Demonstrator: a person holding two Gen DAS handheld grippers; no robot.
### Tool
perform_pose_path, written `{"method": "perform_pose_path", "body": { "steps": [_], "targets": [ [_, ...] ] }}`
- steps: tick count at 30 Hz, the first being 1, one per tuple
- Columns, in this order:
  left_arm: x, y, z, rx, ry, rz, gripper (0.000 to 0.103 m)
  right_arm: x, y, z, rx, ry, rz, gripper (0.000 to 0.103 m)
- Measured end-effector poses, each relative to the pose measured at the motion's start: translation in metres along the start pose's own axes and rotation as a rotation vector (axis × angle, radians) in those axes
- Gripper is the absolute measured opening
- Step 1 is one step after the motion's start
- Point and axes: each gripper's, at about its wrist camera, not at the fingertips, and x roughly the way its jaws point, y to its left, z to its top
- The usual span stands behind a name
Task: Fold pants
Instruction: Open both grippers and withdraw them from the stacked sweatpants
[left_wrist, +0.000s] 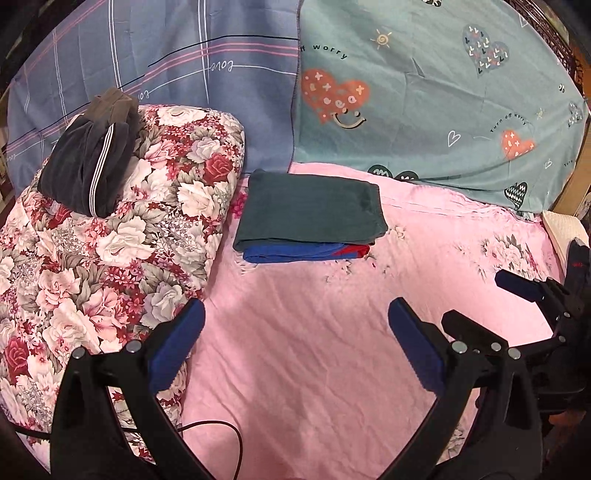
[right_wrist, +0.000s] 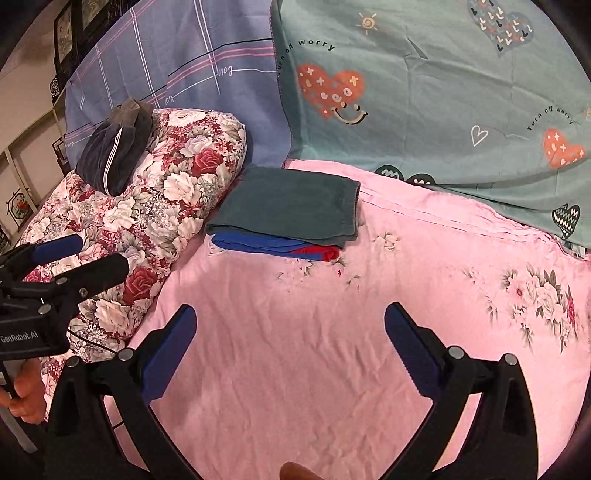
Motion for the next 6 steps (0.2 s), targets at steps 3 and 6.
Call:
{"method": "perform_pose_path", "body": {
  "steps": [3, 6],
  "targets": [
    [-0.0009, -0.0003, -0.0006, -0.003, -0.001, 0.001, 0.101, -0.0023, -0.0016, -0.0011, 0.001, 0.000, -0.005, 0.102],
    [-0.0012, -0.0002, -0.0012, -0.003, 0.003, 0.004, 0.101, -0.0047, -0.0030, -0.0013, 0.003, -0.002, -0.006, 0.102]
  ]
}}
